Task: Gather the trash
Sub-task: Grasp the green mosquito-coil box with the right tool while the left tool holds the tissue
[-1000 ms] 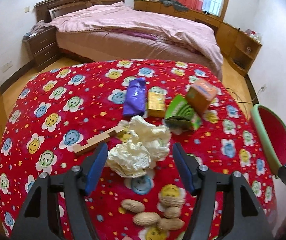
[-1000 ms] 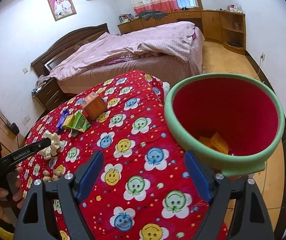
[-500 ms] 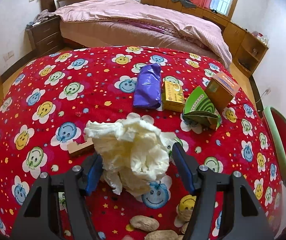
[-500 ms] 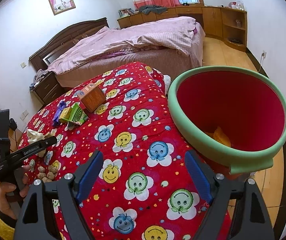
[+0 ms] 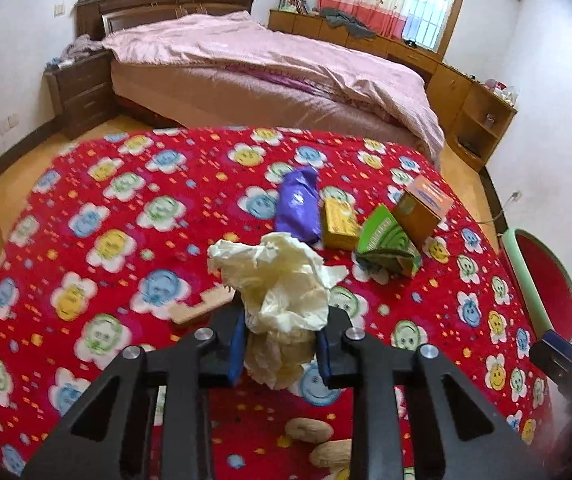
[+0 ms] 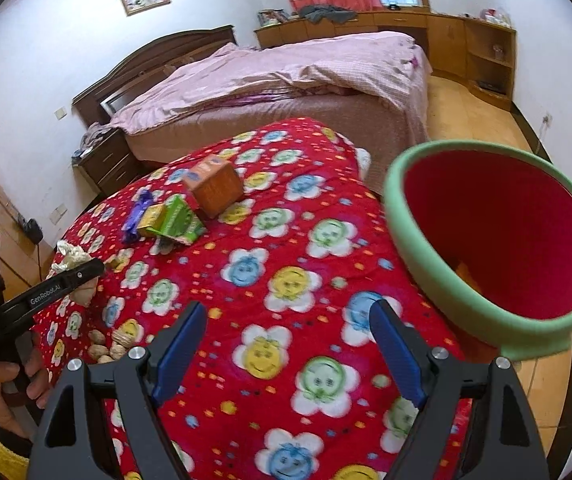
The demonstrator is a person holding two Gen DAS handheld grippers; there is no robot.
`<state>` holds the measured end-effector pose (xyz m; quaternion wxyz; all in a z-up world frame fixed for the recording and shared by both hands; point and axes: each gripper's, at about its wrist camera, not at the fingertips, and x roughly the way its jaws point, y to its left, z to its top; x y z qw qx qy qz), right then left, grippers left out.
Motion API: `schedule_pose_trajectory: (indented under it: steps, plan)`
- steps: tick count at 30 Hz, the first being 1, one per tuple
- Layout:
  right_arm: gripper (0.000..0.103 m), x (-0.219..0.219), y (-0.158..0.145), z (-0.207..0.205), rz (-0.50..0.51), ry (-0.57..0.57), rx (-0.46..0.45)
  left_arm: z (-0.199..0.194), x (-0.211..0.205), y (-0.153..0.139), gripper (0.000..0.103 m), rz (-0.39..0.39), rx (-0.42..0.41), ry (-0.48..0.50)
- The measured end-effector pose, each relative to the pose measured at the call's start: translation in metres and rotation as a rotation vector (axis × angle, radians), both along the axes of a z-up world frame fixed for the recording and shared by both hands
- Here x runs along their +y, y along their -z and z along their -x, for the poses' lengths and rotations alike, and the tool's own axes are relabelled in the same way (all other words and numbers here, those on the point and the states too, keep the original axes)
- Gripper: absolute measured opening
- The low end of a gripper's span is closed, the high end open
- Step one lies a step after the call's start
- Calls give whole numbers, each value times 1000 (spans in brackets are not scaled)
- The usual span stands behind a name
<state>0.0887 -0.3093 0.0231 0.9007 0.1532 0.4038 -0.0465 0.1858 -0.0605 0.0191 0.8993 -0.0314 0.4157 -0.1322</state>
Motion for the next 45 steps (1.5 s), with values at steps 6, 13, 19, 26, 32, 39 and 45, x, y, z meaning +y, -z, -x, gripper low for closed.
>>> schedule_pose_trajectory:
  steps: [6,13,19,26,32,39,45]
  plan:
    - [86,28,-3,-28,9,-69,-7,-13,30,-1,28,19,-3,-87]
    - [94,58,7,-69,-13,-102,12,-24,64,10,28,46,0,-194]
    - [94,80,23,-104,5,-98,33,-26,77,15,28,56,-1,-222]
    - [94,97,36,-137,81,-78,54,-24,75,18,28,67,4,-207]
    - [94,103,40,-152,114,-62,63,-24,76,19,28,77,7,-205]
    - [82,104,41,-158,142,-40,74,-23,74,19,28,82,9,-200]
    - [69,110,41,-159,181,-44,82,-22,72,19,28,81,10,-194]
